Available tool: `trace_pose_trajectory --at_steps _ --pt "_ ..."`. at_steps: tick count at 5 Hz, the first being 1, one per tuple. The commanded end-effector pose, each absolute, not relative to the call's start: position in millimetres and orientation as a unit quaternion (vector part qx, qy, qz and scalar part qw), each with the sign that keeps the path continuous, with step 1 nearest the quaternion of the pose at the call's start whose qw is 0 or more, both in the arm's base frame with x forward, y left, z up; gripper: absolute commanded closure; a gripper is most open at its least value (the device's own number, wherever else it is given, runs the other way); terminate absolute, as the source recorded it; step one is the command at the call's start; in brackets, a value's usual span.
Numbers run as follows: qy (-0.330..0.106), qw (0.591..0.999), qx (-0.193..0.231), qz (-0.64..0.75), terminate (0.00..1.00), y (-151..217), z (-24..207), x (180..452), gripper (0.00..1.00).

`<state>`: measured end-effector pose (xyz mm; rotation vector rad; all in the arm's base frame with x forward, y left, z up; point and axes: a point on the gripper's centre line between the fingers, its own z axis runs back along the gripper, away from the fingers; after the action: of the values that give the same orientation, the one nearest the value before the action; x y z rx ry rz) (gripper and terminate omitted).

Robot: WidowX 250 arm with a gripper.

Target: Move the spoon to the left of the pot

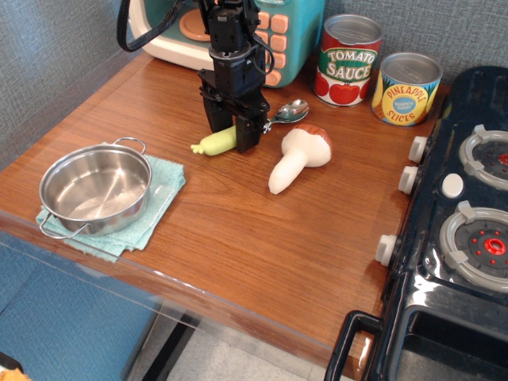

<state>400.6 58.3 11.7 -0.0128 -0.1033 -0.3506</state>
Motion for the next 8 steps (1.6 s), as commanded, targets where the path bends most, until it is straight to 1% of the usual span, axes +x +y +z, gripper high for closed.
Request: trace_pose_trajectory --at_steps 1,2,3,4,5,6,7,8 --pt "-0.094 0.981 -0.002 -0.169 0.00 53.0 50.4 394.6 1.00" --pt "-0.124 0.984 -0.020 -0.124 0.00 61.7 85.7 384.8 1.00" --pt "-0.146 0.988 -0.006 -0.042 0.00 108.6 99.4 373.4 1.00" --pt "-0.142 0.990 0.018 0.009 0.00 150.5 99.2 358.4 1.00" --pt "-0.145 0.988 0.038 0.033 0.00 183.2 92.6 335.2 1.00" --pt "-0.139 0.988 0.052 0.032 0.00 201.9 87.4 317.2 1.00" --pt "-0.140 0.988 0.062 0.014 0.00 210.9 82.5 310.1 1.00" --pt "-0.121 0.990 0.072 0.009 0.00 220.1 68.6 305.2 1.00"
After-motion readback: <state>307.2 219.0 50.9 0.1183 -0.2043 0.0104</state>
